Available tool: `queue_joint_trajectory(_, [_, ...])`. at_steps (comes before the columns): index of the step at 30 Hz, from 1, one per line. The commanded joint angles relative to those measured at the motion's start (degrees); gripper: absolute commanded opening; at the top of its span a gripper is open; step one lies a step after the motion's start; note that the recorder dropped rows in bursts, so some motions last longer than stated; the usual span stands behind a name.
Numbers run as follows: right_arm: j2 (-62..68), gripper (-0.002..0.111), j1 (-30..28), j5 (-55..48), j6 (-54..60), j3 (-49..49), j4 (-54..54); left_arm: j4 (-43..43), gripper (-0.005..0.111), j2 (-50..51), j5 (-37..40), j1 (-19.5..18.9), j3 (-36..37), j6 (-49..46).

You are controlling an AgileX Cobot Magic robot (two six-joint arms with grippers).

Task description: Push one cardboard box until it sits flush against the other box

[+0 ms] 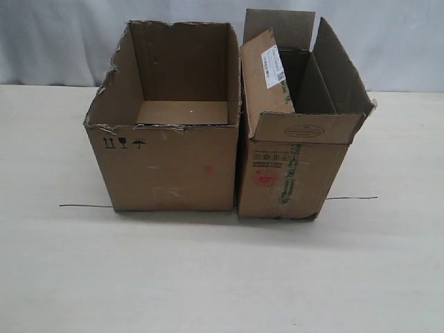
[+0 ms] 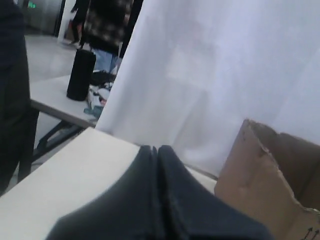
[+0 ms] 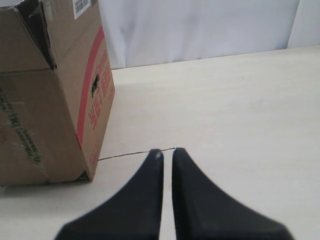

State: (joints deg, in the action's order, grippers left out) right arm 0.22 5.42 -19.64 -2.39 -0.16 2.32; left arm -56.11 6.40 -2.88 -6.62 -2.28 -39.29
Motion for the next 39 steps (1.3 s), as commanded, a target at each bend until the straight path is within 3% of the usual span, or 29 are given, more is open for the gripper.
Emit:
queue_joint_trajectory(1, [-0.2, 0.005, 0.1, 0.1, 0.2, 0.2, -0.1, -0.1, 0.0, -6.4, -6.7, 5.8, 2.3, -1.3])
queue_joint_trajectory(9, [-0.2, 0.005, 0.1, 0.1, 0.2, 0.2, -0.1, 1.7, 0.0, -6.4, -6.5, 6.2, 2.3, -4.5])
queue_joint_trajectory(12, [-0.2, 0.005, 0.1, 0.1, 0.2, 0.2, -0.1, 7.5, 0.0, -6.4, -4.7, 6.2, 2.3, -3.7])
queue_joint_trajectory(14, [-0.2, 0.005, 0.1, 0.1, 0.2, 0.2, -0.1, 20.8, 0.0, -6.4, -2.0, 6.2, 2.3, 1.4])
queue_joint_trajectory(17, [-0.2, 0.005, 0.1, 0.1, 0.2, 0.2, -0.1, 49.4, 0.0, -6.4, 4.7, 6.2, 2.3, 24.1])
queue_joint_trajectory(19, [-0.2, 0.005, 0.1, 0.1, 0.2, 0.2, -0.1, 57.4, 0.0, -6.4, 8.7, 6.2, 2.3, 35.2])
queue_joint_trajectory(24, [-0.2, 0.005, 0.1, 0.1, 0.2, 0.2, -0.1, 55.0, 0.0, -6.4, 15.4, 6.2, 2.3, 36.4])
queue_joint_trajectory(39, [-0.2, 0.005, 0.1, 0.1, 0.2, 0.2, -0.1, 55.2, 0.0, -6.4, 15.9, 6.7, 2.3, 36.4])
